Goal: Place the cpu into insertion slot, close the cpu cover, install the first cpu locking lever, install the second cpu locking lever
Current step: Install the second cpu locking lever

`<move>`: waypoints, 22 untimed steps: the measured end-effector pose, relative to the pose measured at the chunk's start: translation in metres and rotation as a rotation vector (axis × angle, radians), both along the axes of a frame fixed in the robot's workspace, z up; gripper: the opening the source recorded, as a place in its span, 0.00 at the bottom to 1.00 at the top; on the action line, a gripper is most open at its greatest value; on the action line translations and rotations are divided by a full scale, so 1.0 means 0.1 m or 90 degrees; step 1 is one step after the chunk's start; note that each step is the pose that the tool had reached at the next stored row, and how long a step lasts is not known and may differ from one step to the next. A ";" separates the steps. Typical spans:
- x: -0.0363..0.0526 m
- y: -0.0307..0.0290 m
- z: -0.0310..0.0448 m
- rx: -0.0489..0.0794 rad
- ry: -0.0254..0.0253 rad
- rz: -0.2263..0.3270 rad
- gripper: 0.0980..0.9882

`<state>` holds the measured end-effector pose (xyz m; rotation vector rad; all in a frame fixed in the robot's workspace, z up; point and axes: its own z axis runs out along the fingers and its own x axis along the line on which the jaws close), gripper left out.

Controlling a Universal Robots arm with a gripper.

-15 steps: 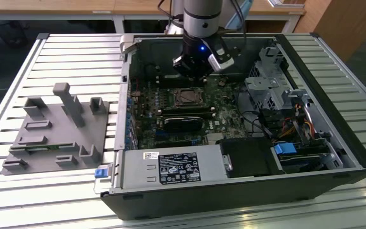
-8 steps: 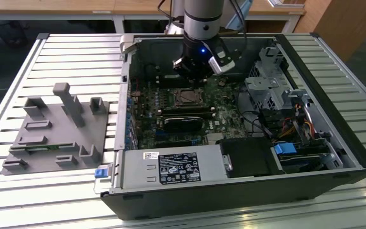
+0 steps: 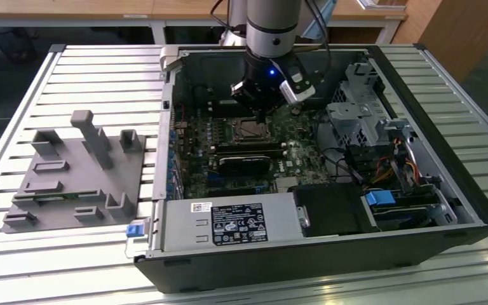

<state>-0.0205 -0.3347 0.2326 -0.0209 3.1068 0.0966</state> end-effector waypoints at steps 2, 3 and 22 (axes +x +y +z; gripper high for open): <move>0.000 -0.014 0.004 0.000 0.0010 0.000 0.01; 0.000 -0.021 0.007 0.000 0.0016 0.000 0.01; 0.004 -0.306 0.008 0.006 0.0126 0.000 0.01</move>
